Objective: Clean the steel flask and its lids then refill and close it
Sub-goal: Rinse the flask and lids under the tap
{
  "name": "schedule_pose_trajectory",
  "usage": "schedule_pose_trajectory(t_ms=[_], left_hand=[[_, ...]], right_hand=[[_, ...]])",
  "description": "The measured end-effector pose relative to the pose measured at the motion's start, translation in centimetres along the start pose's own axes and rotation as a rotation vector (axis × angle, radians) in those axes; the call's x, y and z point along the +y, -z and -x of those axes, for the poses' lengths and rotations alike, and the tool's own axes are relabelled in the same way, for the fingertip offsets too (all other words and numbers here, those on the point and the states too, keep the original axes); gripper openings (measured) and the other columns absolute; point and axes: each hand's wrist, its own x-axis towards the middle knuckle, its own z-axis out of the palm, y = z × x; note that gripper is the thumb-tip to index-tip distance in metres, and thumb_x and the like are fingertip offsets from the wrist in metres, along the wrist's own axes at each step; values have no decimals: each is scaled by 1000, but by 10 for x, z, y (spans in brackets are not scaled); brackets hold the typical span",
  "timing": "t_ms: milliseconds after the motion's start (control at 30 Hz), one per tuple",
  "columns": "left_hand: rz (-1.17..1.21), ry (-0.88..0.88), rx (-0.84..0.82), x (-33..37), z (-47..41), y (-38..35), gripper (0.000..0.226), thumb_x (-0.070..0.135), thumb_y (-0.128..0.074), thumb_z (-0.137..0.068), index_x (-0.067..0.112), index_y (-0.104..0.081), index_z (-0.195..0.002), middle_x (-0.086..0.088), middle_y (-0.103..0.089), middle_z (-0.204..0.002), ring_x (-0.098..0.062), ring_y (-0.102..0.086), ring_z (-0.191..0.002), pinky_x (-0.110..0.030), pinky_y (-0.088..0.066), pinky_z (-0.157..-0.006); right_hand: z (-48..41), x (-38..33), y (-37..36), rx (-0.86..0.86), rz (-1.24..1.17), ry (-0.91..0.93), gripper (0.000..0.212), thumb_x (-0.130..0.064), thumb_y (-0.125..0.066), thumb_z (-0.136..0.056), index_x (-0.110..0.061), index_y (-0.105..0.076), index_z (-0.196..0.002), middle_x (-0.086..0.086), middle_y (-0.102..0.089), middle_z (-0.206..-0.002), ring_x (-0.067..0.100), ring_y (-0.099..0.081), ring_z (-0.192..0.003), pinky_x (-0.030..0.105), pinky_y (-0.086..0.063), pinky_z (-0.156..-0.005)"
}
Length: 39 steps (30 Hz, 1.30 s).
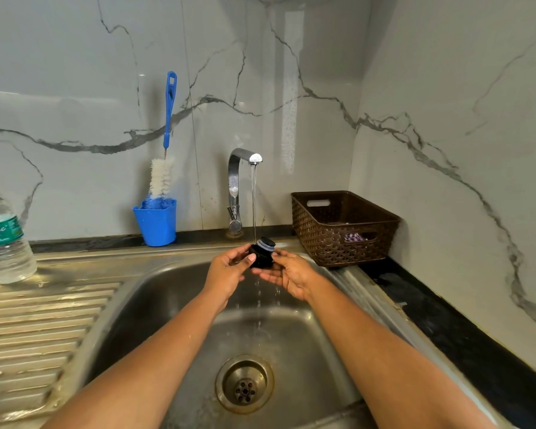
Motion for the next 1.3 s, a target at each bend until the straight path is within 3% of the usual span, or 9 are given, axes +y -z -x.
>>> schedule_pose_trajectory(t_ms=[200,300,467,600,867,1067,1167,1300], left_hand=[[29,51,77,1,0,-7,33,17,-65,-88,15,-62,-121,-6,-67,-105,-19,-61,-94,-26,-46,-69],[31,96,117,1,-1,-7,28,22,-64,-89,13,-64,-116,-6,-67,-94,-15,-58,-79,-27,-44,-65],[37,152,147,-3,-3,-4,21,28,-62,-90,14,-64,-105,-2,-65,-82,-13,-56,-71,-28,-44,-63],[34,176,104,-4,-2,-1,19,26,-63,-89,14,-62,-104,-1,-66,-83,-13,-59,-74,-29,-45,-68],[47,266,5,-9,-1,7,18,22,-59,-93,18,-62,-110,-3,-68,-94,-18,-62,-88,-34,-49,-75],[63,245,0,-10,0,13,20,22,-60,-92,21,-63,-111,-1,-70,-98,-20,-63,-92,-38,-51,-81],[72,231,-6,-10,0,15,26,19,-63,-90,22,-61,-116,-2,-69,-105,-20,-63,-98,-39,-51,-81],[82,181,-17,-9,2,17,35,10,-66,-86,20,-58,-118,0,-68,-103,-16,-62,-98,-34,-50,-79]], right_hand=[[1,0,1,18,47,10,28,-13,-36,-102,-1,-43,-126,20,-68,-85,19,-71,-62,23,-57,-54],[1,0,1,15,80,4,28,-13,-38,-102,-1,-46,-126,18,-69,-83,18,-71,-63,23,-57,-54],[-2,1,-1,29,132,11,29,-13,-46,-99,0,-49,-124,21,-68,-94,15,-71,-62,20,-56,-53],[-4,2,-5,67,185,25,28,-9,-48,-98,-3,-49,-125,28,-61,-116,11,-68,-53,19,-55,-49],[-10,4,-8,136,377,105,38,-9,-54,-95,-9,-50,-132,25,-62,-116,4,-63,-48,18,-53,-51],[-8,2,-15,151,412,184,43,-8,-58,-92,-12,-50,-134,14,-61,-101,11,-59,-62,18,-54,-52],[-8,2,-16,118,427,212,46,-2,-58,-91,-13,-50,-134,13,-60,-112,12,-60,-68,18,-55,-57],[-4,1,-13,52,424,241,46,8,-54,-88,-12,-53,-130,14,-58,-125,20,-61,-96,23,-53,-69]])
